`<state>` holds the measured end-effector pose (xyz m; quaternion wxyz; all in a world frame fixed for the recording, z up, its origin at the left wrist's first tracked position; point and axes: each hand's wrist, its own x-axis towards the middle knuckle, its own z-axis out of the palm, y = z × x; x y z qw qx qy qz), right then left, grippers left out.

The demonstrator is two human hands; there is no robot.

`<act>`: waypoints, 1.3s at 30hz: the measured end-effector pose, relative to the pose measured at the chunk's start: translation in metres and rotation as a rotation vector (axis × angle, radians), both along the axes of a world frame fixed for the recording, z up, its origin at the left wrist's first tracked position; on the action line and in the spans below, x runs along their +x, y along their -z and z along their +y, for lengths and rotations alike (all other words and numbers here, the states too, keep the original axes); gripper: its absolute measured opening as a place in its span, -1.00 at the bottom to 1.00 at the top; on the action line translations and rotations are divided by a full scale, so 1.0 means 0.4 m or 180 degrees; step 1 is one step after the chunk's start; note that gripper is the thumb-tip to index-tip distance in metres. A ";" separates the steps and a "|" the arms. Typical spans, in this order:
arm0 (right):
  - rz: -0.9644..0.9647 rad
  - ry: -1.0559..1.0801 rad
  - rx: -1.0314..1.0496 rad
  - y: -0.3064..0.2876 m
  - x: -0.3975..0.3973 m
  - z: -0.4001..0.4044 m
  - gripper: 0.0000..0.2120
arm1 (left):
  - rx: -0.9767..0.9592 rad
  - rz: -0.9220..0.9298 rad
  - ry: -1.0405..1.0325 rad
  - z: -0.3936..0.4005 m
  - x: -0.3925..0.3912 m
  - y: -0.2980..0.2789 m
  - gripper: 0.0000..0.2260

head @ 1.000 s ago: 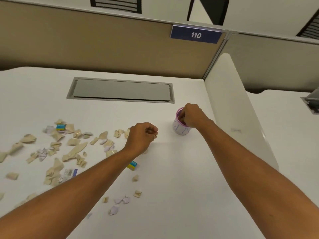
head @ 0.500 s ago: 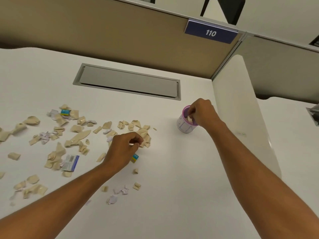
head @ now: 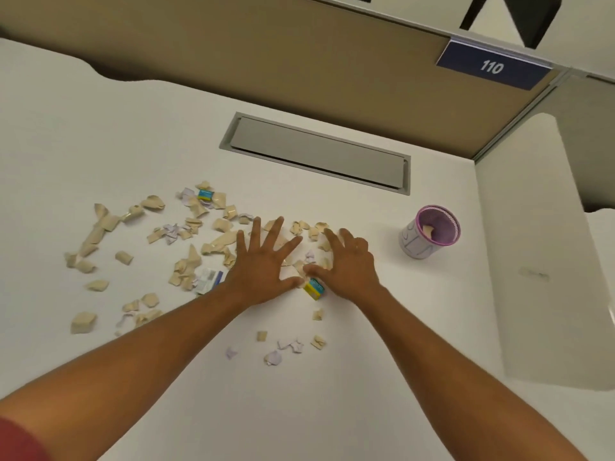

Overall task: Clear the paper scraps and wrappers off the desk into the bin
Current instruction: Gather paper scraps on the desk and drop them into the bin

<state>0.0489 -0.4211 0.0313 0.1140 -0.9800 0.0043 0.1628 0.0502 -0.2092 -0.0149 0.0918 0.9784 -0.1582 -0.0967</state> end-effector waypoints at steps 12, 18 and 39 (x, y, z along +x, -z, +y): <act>-0.0399 -0.0448 -0.0528 0.009 -0.071 0.119 -0.41 | -0.0048 -0.0121 0.0512 0.038 -0.008 -0.058 -0.61; -0.0366 -0.0303 -0.0269 -0.008 -0.068 0.132 -0.74 | -0.0609 -0.0371 0.0598 0.048 -0.011 -0.088 -0.73; 0.0525 0.3175 0.5105 -0.091 -0.044 -0.075 -0.80 | -0.3366 0.0761 -0.1770 -0.079 0.034 -0.162 -0.80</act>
